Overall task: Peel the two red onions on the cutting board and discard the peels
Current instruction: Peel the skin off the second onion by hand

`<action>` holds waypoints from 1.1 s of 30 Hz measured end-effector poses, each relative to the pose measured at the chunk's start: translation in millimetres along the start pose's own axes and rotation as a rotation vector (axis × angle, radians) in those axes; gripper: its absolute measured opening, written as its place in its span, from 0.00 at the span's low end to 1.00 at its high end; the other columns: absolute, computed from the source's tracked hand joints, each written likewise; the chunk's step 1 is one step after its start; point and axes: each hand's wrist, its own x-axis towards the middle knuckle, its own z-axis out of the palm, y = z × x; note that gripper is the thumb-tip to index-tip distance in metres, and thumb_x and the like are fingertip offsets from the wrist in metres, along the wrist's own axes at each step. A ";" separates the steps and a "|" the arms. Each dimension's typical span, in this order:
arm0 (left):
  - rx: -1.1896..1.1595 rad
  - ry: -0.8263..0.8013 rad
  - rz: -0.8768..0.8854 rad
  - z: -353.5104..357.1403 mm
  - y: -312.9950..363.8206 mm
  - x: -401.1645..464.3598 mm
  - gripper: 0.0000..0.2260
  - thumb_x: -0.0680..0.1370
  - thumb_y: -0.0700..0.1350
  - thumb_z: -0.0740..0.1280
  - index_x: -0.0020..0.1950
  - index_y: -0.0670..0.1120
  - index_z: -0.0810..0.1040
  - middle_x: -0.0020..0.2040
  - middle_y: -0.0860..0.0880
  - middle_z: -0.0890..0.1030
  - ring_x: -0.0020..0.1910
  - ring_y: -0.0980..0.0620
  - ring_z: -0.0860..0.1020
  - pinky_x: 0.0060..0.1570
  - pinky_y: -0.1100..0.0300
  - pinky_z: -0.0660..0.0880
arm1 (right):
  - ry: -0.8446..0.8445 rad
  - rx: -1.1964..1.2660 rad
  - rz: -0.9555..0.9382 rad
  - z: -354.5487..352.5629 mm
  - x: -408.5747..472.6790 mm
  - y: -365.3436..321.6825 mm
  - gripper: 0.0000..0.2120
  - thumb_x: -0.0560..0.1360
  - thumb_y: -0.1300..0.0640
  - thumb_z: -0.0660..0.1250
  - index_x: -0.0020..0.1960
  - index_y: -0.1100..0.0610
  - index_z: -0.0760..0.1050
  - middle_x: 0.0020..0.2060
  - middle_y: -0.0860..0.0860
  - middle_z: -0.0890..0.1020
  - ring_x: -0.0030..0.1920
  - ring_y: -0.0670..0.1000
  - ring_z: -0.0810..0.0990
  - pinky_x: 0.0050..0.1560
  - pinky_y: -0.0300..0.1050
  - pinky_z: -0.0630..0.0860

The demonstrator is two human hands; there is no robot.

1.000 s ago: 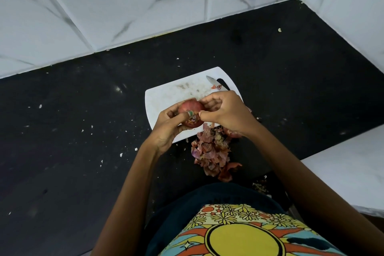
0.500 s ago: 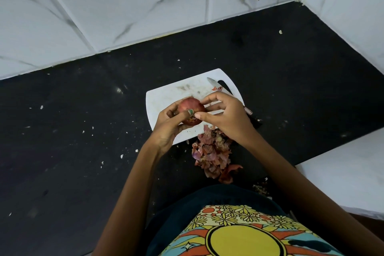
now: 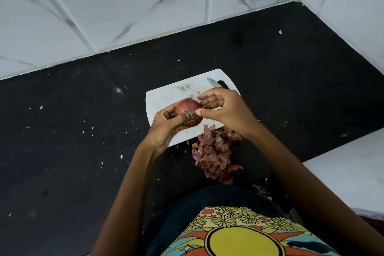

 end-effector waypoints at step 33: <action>0.139 -0.022 0.006 5.2 2.0 1.2 0.11 0.73 0.37 0.68 0.54 0.47 0.80 0.47 0.49 0.83 0.45 0.55 0.82 0.42 0.62 0.80 | 0.031 -0.066 -0.126 -2.7 -5.9 8.6 0.08 0.71 0.55 0.74 0.50 0.54 0.82 0.46 0.45 0.83 0.44 0.43 0.82 0.44 0.38 0.80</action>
